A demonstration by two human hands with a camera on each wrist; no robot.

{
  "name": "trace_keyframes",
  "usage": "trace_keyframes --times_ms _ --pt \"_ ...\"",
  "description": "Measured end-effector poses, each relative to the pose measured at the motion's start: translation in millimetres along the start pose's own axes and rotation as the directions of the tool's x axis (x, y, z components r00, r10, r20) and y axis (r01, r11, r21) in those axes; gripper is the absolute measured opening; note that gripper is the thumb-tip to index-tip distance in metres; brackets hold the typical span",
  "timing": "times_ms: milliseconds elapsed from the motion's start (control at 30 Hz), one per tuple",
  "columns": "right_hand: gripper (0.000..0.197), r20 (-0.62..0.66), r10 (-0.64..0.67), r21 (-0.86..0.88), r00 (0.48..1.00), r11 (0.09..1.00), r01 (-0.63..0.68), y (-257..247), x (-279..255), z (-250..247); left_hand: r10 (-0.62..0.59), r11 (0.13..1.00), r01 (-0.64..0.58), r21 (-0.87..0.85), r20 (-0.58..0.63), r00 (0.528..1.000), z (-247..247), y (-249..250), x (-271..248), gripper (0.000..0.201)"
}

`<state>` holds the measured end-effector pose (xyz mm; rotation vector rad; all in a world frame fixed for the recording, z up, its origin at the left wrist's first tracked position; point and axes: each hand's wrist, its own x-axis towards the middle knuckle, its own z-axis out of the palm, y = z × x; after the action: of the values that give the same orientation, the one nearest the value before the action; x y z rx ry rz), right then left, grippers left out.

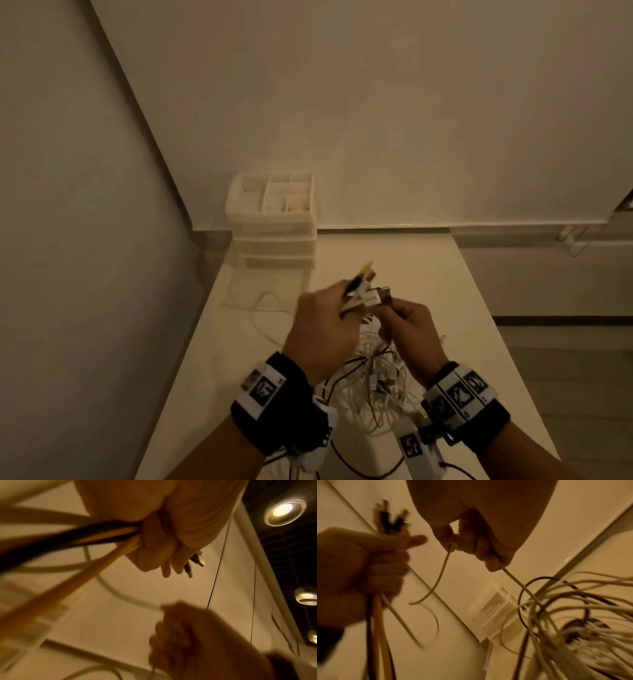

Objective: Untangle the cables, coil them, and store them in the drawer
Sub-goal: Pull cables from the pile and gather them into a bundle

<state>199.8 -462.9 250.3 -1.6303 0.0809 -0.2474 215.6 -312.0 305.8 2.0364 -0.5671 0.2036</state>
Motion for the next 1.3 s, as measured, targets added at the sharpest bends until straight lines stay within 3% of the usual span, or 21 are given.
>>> trace_keyframes --times_ms 67,167,300,367,500,533,667,800,933,1133,1200,1300 --pt "0.05 0.019 -0.055 0.047 0.998 0.997 0.054 -17.4 5.3 -2.8 -0.005 1.0 0.004 0.016 0.056 0.998 14.3 -3.1 -0.8 0.021" --pt "0.045 0.02 -0.089 0.118 0.996 0.989 0.086 -35.5 9.4 -13.7 -0.037 0.999 0.037 0.006 -0.036 0.999 19.1 -7.5 4.5 0.012" --pt "0.044 0.105 -0.084 0.179 0.991 0.982 0.064 -35.1 0.4 -18.3 -0.043 0.977 0.017 -0.214 -0.118 0.992 10.2 8.5 12.6 0.014" --pt "0.042 0.16 -0.076 0.159 0.984 0.986 0.05 -21.2 -7.9 -13.6 -0.023 0.971 -0.015 -0.239 -0.155 0.988 1.6 16.6 19.8 0.022" --pt "0.038 0.199 -0.022 0.003 0.98 1.0 0.022 22.3 -23.1 -0.9 -0.119 0.881 -0.028 -0.472 -0.279 0.953 -28.6 17.3 41.5 0.004" --pt "0.037 0.194 0.002 -0.042 0.981 0.999 0.006 34.6 -25.6 0.8 -0.138 0.862 -0.041 -0.505 -0.311 0.94 -36.8 16.6 44.7 0.009" --pt "0.031 0.137 0.065 -0.193 0.988 0.981 -0.038 65.8 -24.8 5.9 -0.153 0.884 -0.057 -0.464 -0.402 0.903 -57.3 16.1 42.2 0.009" --pt "0.03 0.051 0.06 -0.13 0.997 0.99 -0.053 57.1 -17.1 8.2 -0.116 0.965 -0.005 -0.262 -0.447 0.887 -56.6 14.4 22.3 0.027" --pt "0.029 0.062 0.014 -0.04 0.998 0.999 -0.012 20.8 -10.8 10.2 -0.017 0.986 -0.024 -0.164 -0.246 0.969 -36.9 15.9 -5.5 0.043" --pt "0.027 0.028 -0.081 0.093 0.996 0.993 0.078 -23.2 3.4 9.9 0.218 0.972 -0.232 -0.043 -0.214 0.952 -21.7 20.6 -22.3 0.064" --pt "0.026 0.047 -0.116 0.2 0.992 0.974 0.104 -38.7 5.9 8.9 0.164 0.982 -0.176 -0.076 -0.137 0.977 -22.4 21.5 -14.9 0.058" --pt "0.015 0.129 -0.135 0.198 0.982 0.974 0.108 -51.0 10.2 10.8 0.01 0.981 -0.028 -0.19 -0.094 0.995 -19.9 15.8 -1.5 0.045"
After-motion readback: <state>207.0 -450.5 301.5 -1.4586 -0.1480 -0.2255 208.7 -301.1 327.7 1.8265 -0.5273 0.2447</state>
